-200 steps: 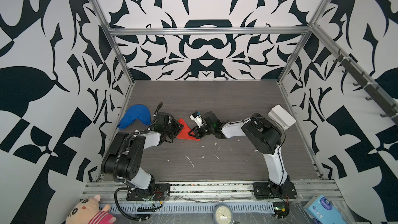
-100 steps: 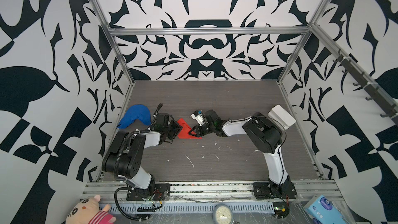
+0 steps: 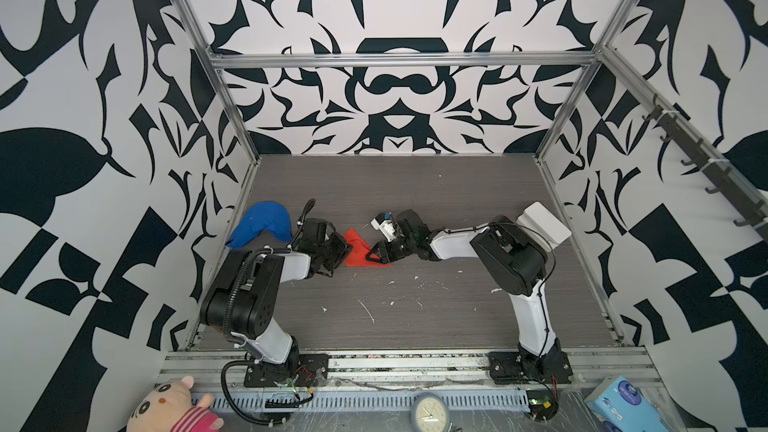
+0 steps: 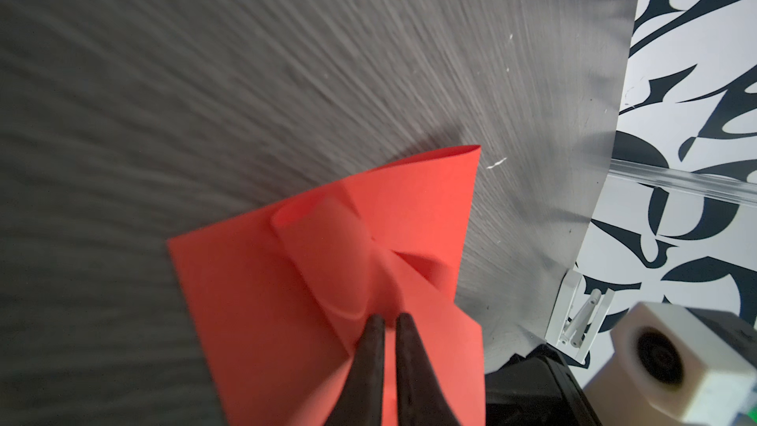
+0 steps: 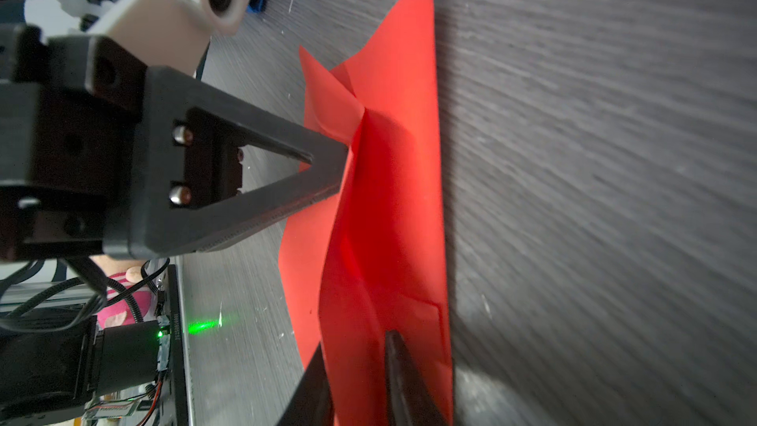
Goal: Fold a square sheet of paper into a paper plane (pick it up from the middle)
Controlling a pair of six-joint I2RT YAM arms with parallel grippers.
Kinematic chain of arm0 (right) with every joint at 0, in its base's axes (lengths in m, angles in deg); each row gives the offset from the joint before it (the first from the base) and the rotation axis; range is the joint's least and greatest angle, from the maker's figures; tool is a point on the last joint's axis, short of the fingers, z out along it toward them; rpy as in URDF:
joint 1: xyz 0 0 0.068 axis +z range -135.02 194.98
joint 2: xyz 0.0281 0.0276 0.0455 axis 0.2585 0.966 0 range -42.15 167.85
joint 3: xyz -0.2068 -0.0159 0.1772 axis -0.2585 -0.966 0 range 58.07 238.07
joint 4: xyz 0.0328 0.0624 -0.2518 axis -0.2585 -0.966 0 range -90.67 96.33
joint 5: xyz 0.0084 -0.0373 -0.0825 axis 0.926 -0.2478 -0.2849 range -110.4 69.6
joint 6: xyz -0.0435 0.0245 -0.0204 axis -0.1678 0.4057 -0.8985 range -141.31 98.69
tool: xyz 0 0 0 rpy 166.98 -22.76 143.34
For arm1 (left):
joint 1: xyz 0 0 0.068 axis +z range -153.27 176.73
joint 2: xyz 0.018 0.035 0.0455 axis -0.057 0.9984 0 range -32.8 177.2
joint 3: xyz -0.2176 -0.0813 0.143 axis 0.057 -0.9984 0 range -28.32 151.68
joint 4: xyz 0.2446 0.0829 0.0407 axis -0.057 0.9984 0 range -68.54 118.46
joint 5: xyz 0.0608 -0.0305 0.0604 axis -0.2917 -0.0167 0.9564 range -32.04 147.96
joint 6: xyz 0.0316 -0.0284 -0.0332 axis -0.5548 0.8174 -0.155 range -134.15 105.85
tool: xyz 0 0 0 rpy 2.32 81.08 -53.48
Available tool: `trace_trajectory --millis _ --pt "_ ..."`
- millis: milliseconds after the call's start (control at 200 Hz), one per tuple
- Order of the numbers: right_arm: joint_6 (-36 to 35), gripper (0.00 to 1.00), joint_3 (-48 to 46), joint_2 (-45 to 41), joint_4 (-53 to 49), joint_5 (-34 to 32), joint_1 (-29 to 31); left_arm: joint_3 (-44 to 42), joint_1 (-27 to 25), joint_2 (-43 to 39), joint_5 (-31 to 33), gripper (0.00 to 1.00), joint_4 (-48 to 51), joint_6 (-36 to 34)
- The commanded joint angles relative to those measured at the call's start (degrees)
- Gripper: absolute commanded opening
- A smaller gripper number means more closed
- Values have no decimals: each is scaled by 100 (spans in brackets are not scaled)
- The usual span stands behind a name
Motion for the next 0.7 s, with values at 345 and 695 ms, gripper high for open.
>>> trace_trajectory --millis 345,695 --pt "-391 24 105 -490 -1156 127 -115 -8 25 104 -107 12 97 -171" --pt "-347 24 191 -568 -1274 188 -150 -23 30 117 -151 12 58 -188"
